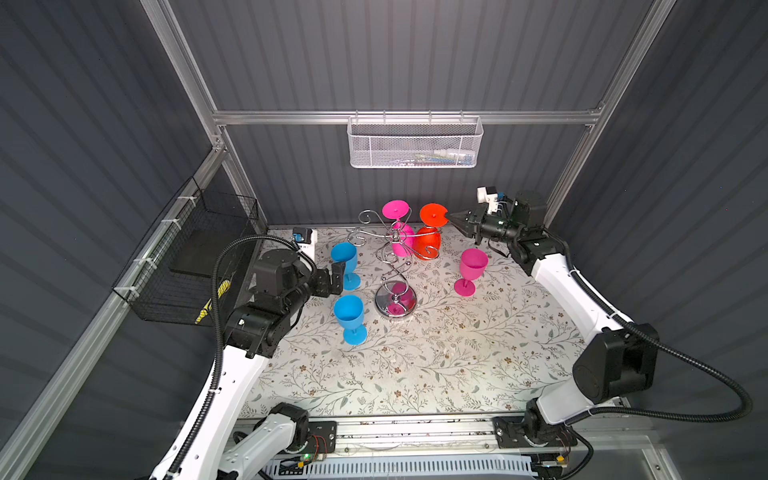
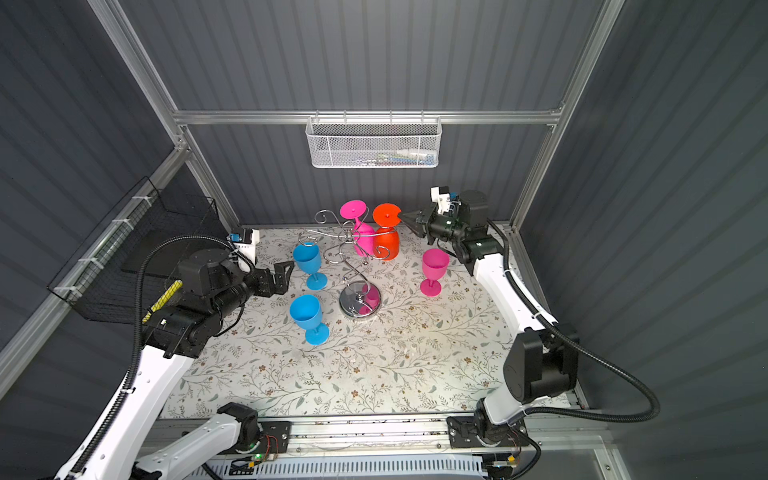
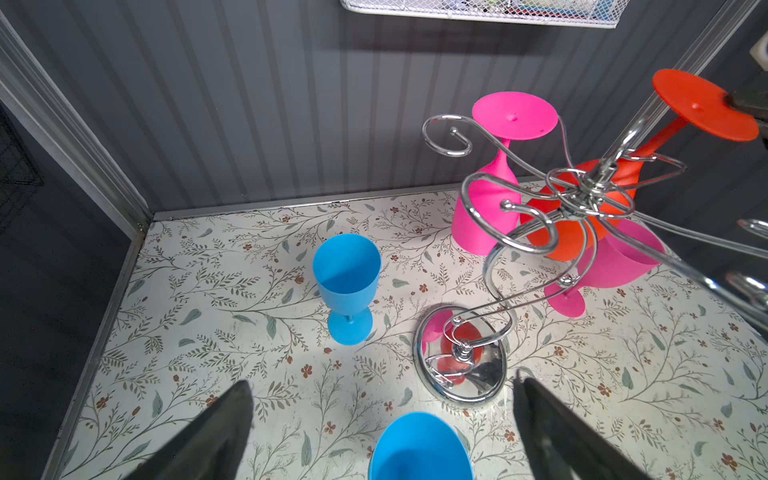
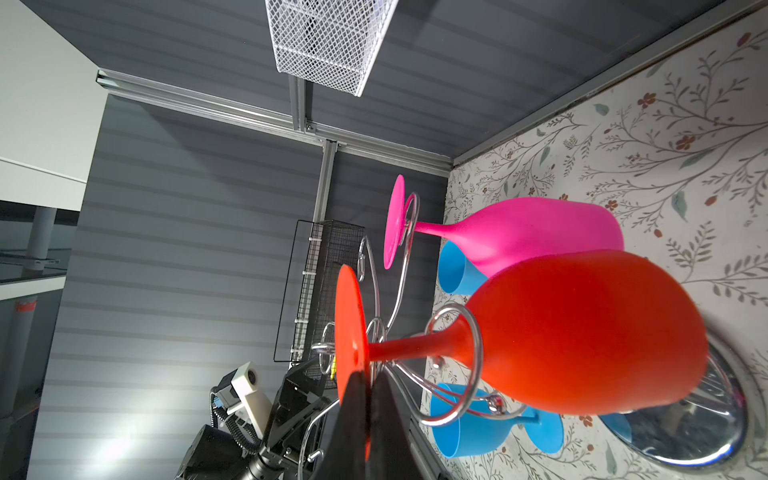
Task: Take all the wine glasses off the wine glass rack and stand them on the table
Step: 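Slide the red glass along its hook with the right gripper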
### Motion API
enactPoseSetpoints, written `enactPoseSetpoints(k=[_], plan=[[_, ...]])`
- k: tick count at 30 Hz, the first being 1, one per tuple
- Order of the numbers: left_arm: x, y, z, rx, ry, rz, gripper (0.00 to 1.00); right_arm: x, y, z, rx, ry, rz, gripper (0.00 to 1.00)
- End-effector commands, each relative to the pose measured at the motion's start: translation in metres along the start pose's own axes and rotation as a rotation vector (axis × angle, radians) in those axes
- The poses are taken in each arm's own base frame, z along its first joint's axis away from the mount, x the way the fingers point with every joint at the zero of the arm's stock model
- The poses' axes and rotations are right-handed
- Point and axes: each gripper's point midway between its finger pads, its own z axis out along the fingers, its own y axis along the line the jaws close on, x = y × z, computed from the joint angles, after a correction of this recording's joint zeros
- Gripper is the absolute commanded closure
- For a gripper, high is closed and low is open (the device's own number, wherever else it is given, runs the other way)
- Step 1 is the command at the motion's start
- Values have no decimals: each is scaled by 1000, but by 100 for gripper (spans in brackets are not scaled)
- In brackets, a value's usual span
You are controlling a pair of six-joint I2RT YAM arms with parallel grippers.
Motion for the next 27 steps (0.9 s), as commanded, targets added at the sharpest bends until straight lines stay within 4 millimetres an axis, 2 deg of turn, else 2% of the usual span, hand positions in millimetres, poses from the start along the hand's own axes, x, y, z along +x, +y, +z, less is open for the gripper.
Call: enactPoseSetpoints(k=[1,9,15,27], plan=[[2,1,-5,0,0,-18,1,5,14,-6,-15,-1,-25,100],[4,1,-4,6,5,-16,1,12,11,-11,-2,-8,-16,100],[4,1,-6,1,2,-12,0,7,0,-11,23,-39,-5,100],[4,2,-3,-2,8,-8,0,14,-1,-19,26,-40,-1,100]])
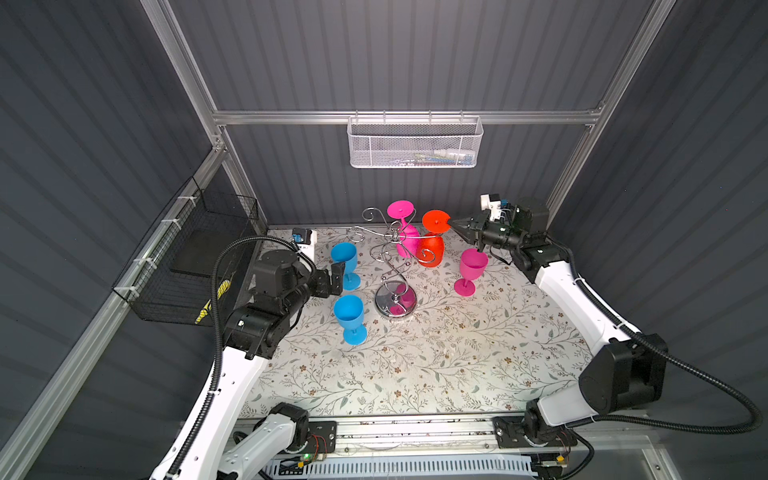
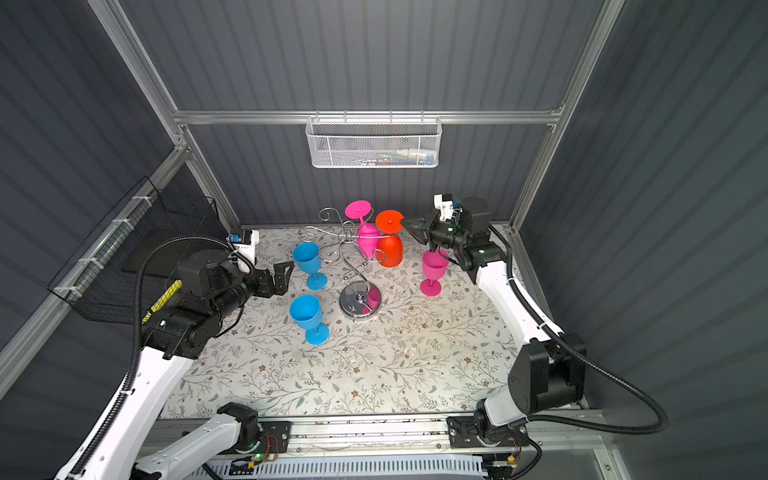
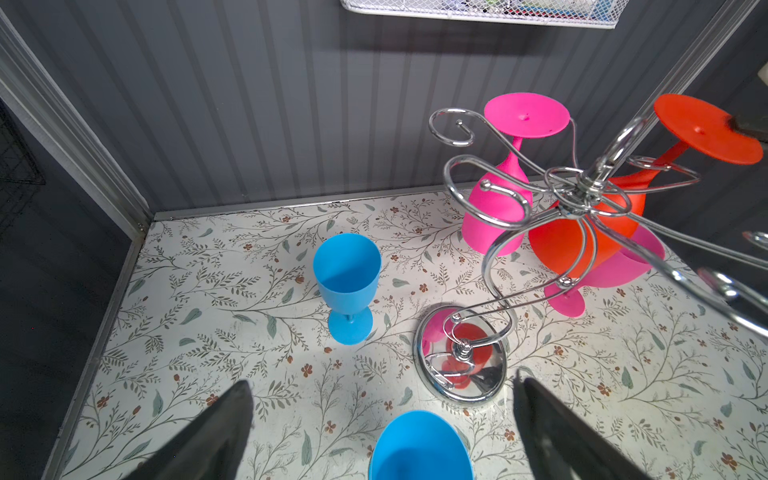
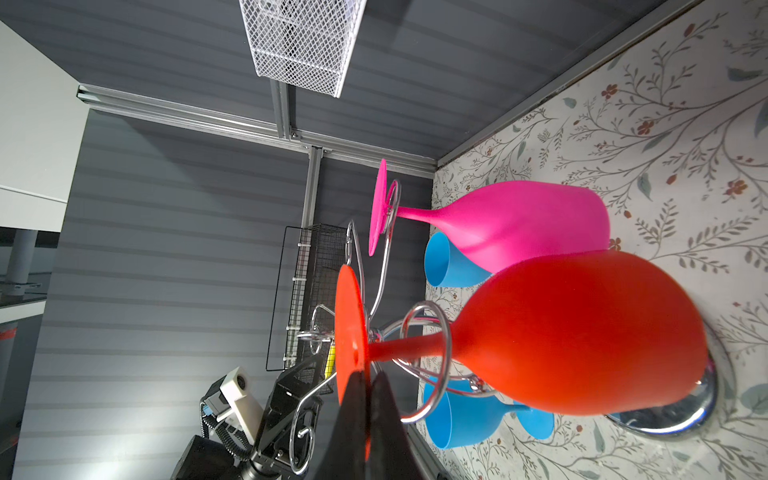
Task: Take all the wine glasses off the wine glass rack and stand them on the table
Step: 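Slide the red glass along its hook with the right gripper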
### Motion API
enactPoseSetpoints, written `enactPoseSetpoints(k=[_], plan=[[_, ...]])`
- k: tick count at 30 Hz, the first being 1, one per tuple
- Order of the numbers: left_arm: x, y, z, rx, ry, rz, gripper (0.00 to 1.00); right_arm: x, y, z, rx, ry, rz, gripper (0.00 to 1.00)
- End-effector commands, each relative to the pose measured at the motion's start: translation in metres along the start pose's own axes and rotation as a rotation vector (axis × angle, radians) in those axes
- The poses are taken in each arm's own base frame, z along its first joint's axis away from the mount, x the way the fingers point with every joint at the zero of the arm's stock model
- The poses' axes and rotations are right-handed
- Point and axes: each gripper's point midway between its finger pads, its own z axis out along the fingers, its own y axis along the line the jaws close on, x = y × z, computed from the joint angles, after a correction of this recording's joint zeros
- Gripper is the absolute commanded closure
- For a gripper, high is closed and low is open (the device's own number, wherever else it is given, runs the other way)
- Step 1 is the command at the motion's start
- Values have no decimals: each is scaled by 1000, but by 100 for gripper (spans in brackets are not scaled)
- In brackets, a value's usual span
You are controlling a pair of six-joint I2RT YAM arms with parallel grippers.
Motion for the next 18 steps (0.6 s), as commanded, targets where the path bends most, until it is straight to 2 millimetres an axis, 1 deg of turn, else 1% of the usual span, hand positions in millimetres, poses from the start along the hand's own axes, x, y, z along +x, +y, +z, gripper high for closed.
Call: enactPoseSetpoints(k=[1,6,13,18], plan=[[4,1,-2,0,9,-8,1,3,11,-10,-22,-12,-32,100],[3,2,-1,-1,9,-8,1,7,11,-13,-22,-5,-30,100],[4,0,1,6,8,-11,0,15,18,-15,-32,11,-36,100],[4,0,1,8,9,-10,1,20,20,-11,-36,25,-38,100]])
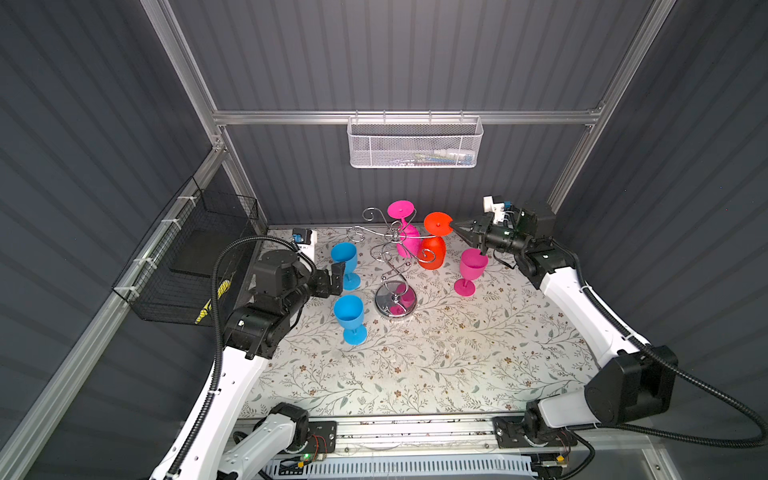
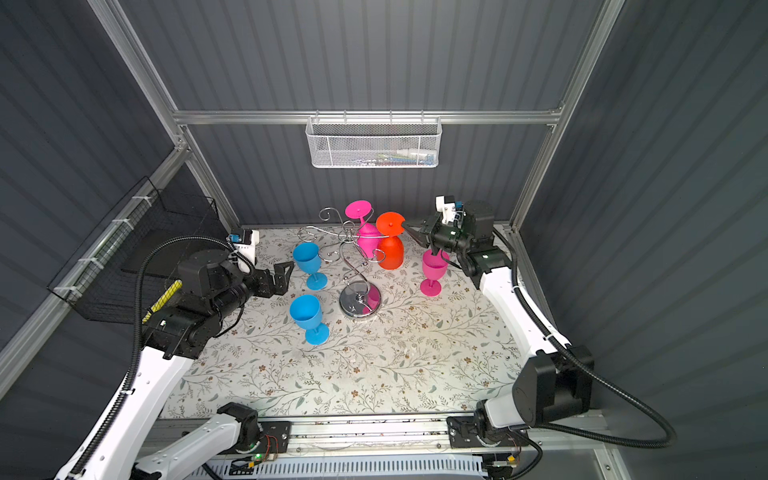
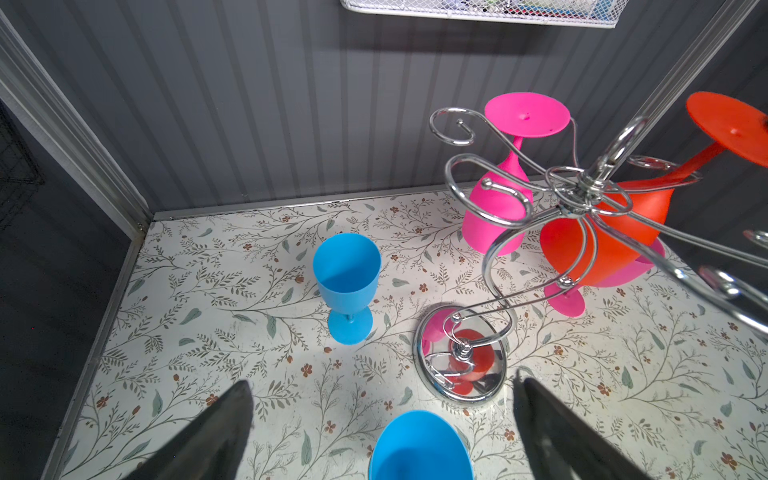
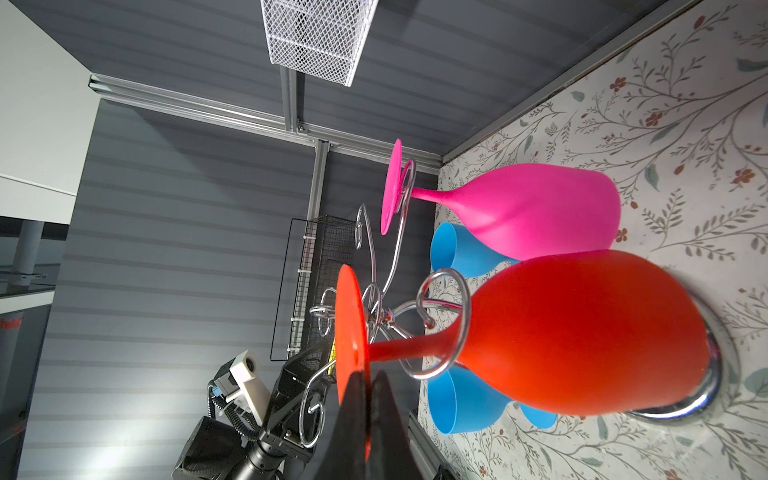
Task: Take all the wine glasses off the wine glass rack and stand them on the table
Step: 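Slide the red glass along its hook with the right gripper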
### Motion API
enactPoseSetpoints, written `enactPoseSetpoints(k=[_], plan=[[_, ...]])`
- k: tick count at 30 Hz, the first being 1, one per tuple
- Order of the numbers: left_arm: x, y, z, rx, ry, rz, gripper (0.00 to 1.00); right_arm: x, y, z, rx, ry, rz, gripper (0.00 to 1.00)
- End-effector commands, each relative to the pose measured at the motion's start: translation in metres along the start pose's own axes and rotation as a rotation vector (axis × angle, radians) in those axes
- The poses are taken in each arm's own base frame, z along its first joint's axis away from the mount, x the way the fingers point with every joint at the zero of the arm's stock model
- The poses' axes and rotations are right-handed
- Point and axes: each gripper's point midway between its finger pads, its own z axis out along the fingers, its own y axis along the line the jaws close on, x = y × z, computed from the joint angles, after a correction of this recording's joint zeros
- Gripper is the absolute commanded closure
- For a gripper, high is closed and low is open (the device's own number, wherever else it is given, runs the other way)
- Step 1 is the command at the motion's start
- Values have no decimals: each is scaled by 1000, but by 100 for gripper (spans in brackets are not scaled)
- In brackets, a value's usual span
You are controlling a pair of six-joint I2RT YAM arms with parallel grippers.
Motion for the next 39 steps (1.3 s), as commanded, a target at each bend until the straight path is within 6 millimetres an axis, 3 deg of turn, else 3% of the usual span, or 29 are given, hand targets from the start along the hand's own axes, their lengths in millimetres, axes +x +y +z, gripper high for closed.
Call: enactPoseSetpoints(k=[1,16,39], plan=[[4,0,0,6,9,-9,1,8,10,0,-21,21,-25,100],[7,3,-3,-9,13,-1,1,9,35,26,-54,56,-53,100],[6,5,-6,-19,9,3,1,-32,55,40,-79,2,-89,100]])
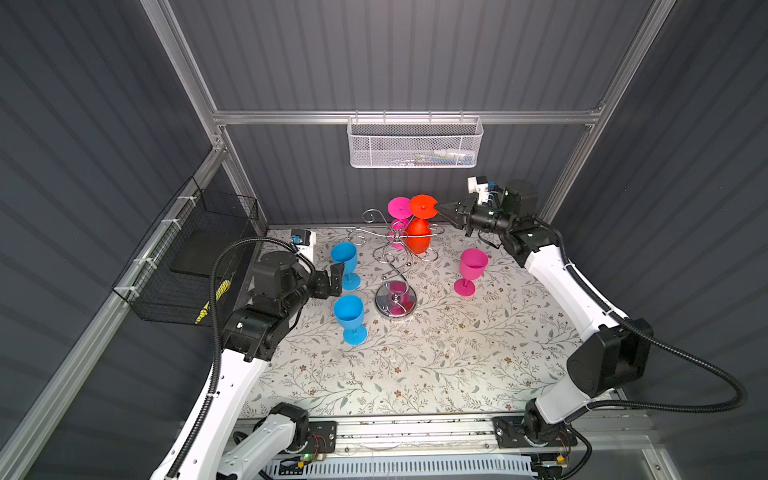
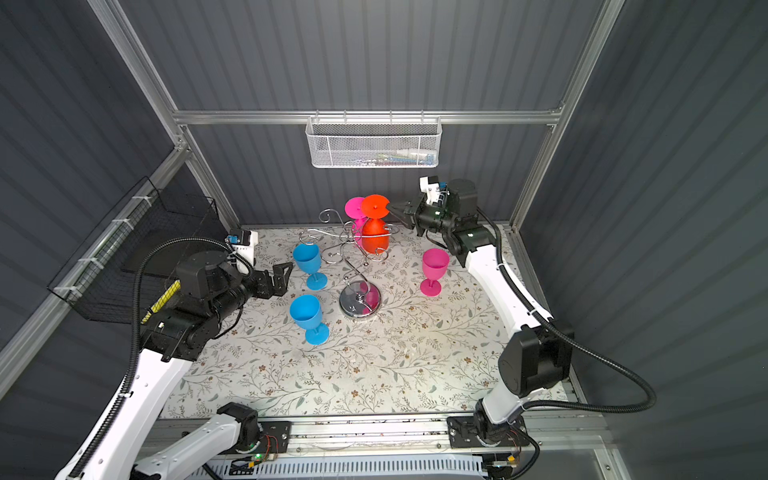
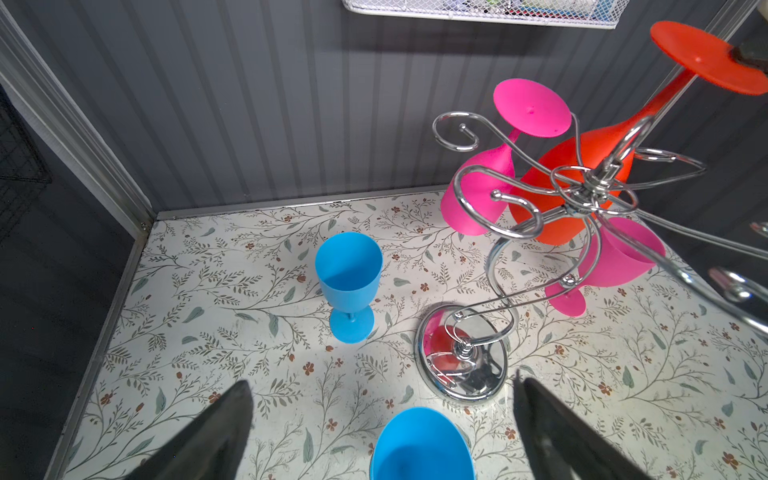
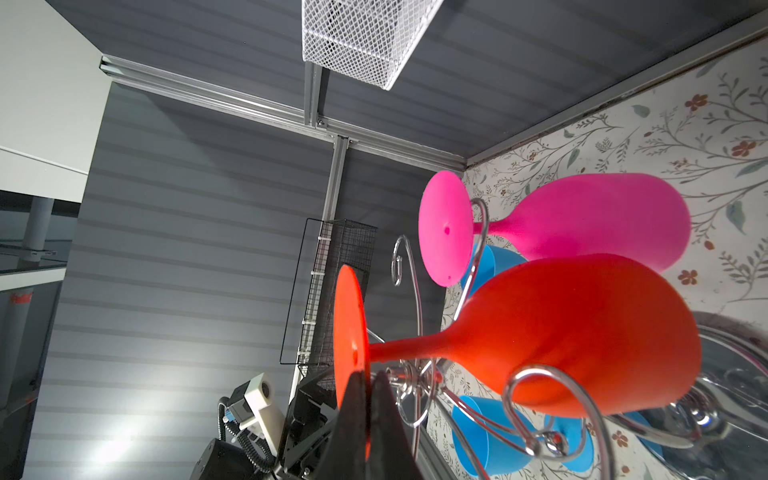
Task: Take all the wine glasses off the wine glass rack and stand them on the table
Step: 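Slide the red glass along its hook with the right gripper, then lift the red glass off the hook with the right gripper while the left rises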
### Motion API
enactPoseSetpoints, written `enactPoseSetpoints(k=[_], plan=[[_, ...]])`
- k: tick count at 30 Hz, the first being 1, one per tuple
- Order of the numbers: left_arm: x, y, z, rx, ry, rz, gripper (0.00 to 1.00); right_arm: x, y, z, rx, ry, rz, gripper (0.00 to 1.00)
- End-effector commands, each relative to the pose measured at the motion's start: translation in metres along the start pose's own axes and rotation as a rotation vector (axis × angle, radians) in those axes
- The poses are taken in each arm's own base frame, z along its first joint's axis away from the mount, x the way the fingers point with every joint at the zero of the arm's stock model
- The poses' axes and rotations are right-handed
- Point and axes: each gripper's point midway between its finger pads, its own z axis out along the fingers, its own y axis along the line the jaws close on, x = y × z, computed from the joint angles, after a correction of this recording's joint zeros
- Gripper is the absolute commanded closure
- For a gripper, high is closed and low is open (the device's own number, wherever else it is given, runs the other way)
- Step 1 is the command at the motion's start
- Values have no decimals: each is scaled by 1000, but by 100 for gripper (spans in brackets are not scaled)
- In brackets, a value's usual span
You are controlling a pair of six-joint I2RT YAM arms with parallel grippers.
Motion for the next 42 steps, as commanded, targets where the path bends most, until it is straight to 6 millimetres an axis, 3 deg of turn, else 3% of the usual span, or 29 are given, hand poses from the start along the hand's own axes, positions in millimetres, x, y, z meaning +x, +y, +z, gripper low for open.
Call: enactPoseSetpoints(k=[1,9,21,27,34,42], plan=[[6,4,-2,-14,13,2,1,-11,19,-2,-36,-23,-48,100],[3,4,-3,-13,7,3,0,-22,11,-2,-21,-55,-47,100],[-2,1,-1,1,2,-8,0,-47,6,-26,-3,-127,-61,100],[-18,-6,-7,33,-21,-83,1,-48,15,-48,44,-176,-200,100],[-61,-54,-9,313,-80,-249,0,-41,44,-88,47,-267,-420,100],[-119,-110,-15,702,-140,-406,1,-8,81,-131,46,-366,-832,100]])
